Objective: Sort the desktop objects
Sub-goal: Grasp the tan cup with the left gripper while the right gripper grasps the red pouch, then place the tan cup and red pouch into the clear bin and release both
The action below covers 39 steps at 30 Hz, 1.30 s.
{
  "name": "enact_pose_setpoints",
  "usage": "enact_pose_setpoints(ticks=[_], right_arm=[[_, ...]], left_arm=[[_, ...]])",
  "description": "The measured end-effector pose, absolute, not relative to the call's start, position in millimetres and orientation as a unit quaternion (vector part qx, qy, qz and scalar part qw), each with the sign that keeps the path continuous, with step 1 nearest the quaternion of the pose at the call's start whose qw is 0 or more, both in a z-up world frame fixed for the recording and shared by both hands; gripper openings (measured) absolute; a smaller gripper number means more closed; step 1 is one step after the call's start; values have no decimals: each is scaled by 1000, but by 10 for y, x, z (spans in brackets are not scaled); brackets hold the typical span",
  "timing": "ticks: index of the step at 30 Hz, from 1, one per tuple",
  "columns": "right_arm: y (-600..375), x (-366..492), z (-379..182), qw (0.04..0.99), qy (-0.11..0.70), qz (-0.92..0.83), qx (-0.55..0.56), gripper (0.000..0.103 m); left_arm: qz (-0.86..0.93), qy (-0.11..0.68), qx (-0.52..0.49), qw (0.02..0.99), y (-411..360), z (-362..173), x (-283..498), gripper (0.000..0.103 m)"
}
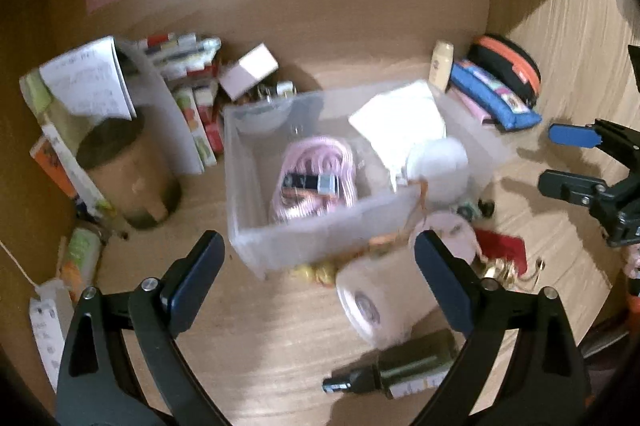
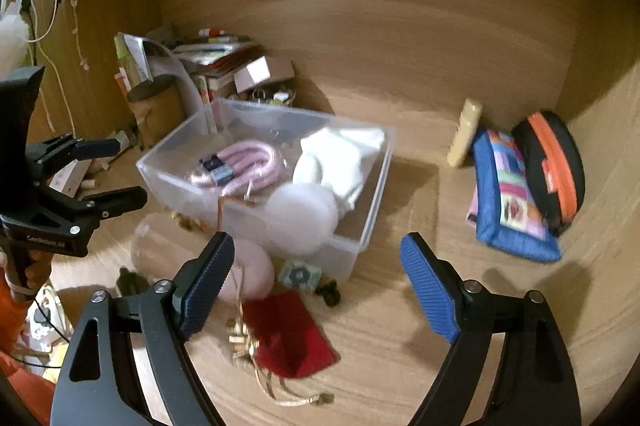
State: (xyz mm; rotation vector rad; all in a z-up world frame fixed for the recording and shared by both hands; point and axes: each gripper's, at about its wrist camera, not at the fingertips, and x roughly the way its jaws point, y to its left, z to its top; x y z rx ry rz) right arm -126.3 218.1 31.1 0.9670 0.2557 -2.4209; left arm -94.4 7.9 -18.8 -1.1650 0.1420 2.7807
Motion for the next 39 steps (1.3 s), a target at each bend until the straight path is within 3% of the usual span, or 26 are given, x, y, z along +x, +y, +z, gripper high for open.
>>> enact_pose_setpoints(ticks=[20,24,29,31,36,39], right_arm=[[2145,-1291,-471,322,53,-828,455,89],[2143,-1313,-532,330,43,-820,466,73],[2081,-1268,-564,328,74,-823,458,65],[2066,-1257,-561,330,85,-823,455,57],[2180,-1292,-451,347,55,-824,446,23],[2237,-1295,-350,347,43,-831,432,22]], left_arm=[[876,45,-470,99,493,-697,-1049,98],[867,47,-485,107,554,-796,-1104,98],[859,38,-500,105,568,-894,-1180,98],[855,23,-505,114,544,-926,-1204,98],[858,-13,-497,133,437,-915,-1182,91],[863,-23,-488,128,353,-906,-1135,89]])
